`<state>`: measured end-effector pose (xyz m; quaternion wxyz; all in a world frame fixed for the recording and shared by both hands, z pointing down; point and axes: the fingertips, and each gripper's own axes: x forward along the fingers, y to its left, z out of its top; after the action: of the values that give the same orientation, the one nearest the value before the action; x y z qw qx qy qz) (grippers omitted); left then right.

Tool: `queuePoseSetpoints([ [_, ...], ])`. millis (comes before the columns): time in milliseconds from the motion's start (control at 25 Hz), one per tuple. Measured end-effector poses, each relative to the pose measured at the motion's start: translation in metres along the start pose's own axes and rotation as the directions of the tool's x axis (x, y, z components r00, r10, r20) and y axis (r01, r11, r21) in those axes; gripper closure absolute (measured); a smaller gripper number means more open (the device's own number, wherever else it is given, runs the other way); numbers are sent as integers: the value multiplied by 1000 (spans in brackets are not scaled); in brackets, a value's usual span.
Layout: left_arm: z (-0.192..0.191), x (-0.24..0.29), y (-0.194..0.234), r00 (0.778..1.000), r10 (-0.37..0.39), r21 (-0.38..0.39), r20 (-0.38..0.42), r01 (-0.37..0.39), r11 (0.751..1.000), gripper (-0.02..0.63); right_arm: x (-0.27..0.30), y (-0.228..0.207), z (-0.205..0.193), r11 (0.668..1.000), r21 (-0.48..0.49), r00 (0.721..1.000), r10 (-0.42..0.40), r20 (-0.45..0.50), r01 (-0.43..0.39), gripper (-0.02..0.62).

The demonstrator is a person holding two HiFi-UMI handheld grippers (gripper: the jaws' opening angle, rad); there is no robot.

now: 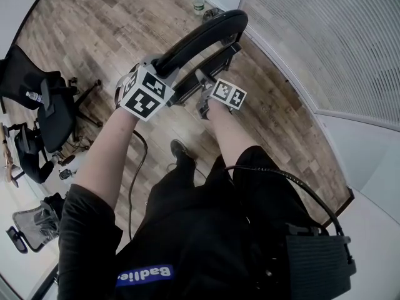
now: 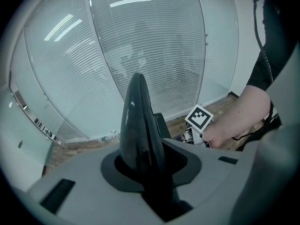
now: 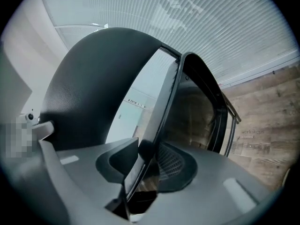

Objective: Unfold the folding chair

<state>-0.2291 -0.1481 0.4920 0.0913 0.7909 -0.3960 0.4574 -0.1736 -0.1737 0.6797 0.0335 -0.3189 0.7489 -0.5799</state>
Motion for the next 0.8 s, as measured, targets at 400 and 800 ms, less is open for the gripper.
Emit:
queuePoseSetpoints([
  [400, 1, -1, -14, 1000, -13, -9, 5, 13, 1000, 512, -32, -12, -8, 1000, 11, 1000, 0, 1, 0, 476],
  [800, 4, 1, -31, 1000, -26, -20, 3, 27, 999, 512, -69, -32, -15, 999, 38, 1000, -8, 1, 8, 465],
])
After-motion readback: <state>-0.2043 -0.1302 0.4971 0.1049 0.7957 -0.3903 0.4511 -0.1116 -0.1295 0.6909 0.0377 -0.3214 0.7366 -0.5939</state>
